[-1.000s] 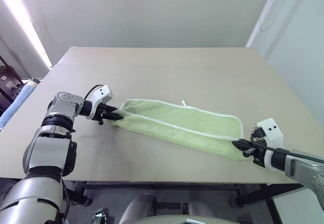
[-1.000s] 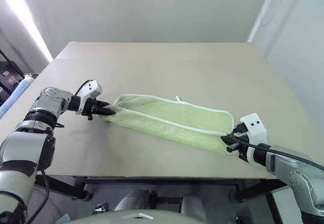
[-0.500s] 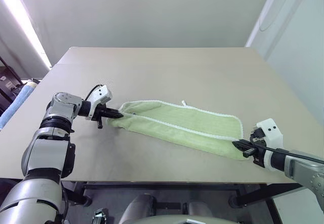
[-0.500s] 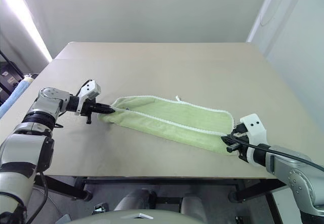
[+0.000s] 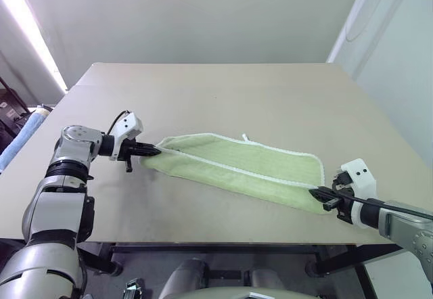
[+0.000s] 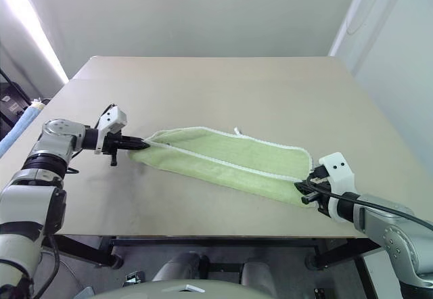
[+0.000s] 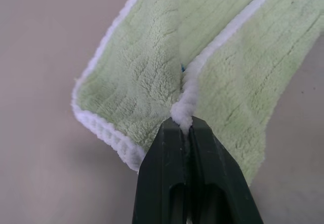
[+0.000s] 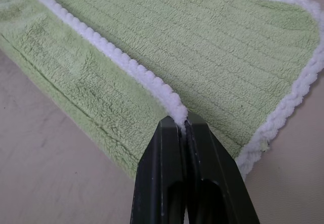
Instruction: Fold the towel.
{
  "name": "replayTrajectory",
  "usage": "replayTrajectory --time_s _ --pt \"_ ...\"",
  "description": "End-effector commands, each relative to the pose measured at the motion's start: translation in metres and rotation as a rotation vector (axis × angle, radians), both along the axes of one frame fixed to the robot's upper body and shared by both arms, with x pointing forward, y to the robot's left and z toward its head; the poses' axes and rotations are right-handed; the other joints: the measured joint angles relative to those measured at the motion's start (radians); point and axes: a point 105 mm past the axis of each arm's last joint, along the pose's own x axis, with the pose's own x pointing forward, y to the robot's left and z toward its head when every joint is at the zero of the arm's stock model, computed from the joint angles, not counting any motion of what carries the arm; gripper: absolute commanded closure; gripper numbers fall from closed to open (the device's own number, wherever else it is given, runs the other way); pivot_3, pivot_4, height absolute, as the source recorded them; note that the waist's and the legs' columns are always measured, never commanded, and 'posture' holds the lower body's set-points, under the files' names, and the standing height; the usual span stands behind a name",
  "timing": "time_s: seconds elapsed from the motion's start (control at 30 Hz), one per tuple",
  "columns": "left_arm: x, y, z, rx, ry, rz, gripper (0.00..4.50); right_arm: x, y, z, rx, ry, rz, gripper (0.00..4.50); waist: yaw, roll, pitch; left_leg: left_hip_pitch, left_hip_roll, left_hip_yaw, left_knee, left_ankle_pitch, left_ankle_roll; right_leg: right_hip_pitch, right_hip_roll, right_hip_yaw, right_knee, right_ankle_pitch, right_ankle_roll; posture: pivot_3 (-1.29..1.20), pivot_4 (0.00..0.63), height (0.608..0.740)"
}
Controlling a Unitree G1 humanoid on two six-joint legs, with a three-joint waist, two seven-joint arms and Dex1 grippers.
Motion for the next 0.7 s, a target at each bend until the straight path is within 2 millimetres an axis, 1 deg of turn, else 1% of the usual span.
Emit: replayTrajectory --time_s 0.03,0.13,0.23,0.33,0.5,0.6,0.7 --pt "0.002 0.004 0.018 -0.035 -0.090 -0.010 4.46 0.003 0.003 0.006 0.003 -0.036 0.013 4.50 0.001 0.000 0.000 0.000 0.000 0.000 0.000 0.000 0.000 0.000 0.000 0.000 0.000 0.000 0.000 0.00 0.000 0.706" --pt "0.003 0.004 0.017 -0.036 -0.109 0.005 4.46 0.004 0.005 0.004 0.006 -0.034 0.020 4.50 0.001 0.000 0.000 0.000 0.000 0.000 0.000 0.000 0.000 0.000 0.000 0.000 0.000 0.000 0.000 0.00 0.000 0.706" --pt "0.001 0.001 0.011 -0.023 -0.096 -0.010 3.81 0.005 0.007 0.003 0.009 -0.035 0.026 4.50 0.001 0.000 0.000 0.000 0.000 0.000 0.000 0.000 0.000 0.000 0.000 0.000 0.000 0.000 0.000 0.00 0.000 0.706" --pt "0.004 0.000 0.009 -0.018 -0.116 0.020 2.78 0.006 0.008 0.004 0.010 -0.036 0.030 4.50 0.001 0.000 0.000 0.000 0.000 0.000 0.000 0.000 0.000 0.000 0.000 0.000 0.000 0.000 0.000 0.00 0.000 0.706" --pt "0.001 0.005 0.011 -0.008 -0.101 0.007 2.78 0.005 0.007 0.003 0.006 -0.032 0.031 4.50 0.001 0.000 0.000 0.000 0.000 0.000 0.000 0.000 0.000 0.000 0.000 0.000 0.000 0.000 0.000 0.00 0.000 0.706" --pt "-0.003 0.007 0.005 0.025 -0.075 -0.018 2.78 0.006 0.007 0.003 0.005 -0.034 0.029 4.50 0.001 0.000 0.000 0.000 0.000 0.000 0.000 0.000 0.000 0.000 0.000 0.000 0.000 0.000 0.000 0.00 0.000 0.706" --pt "-0.005 0.004 -0.001 0.031 -0.049 -0.030 2.78 0.006 0.007 0.003 0.006 -0.035 0.027 4.50 0.001 0.000 0.000 0.000 0.000 0.000 0.000 0.000 0.000 0.000 0.000 0.000 0.000 0.000 0.000 0.00 0.000 0.706"
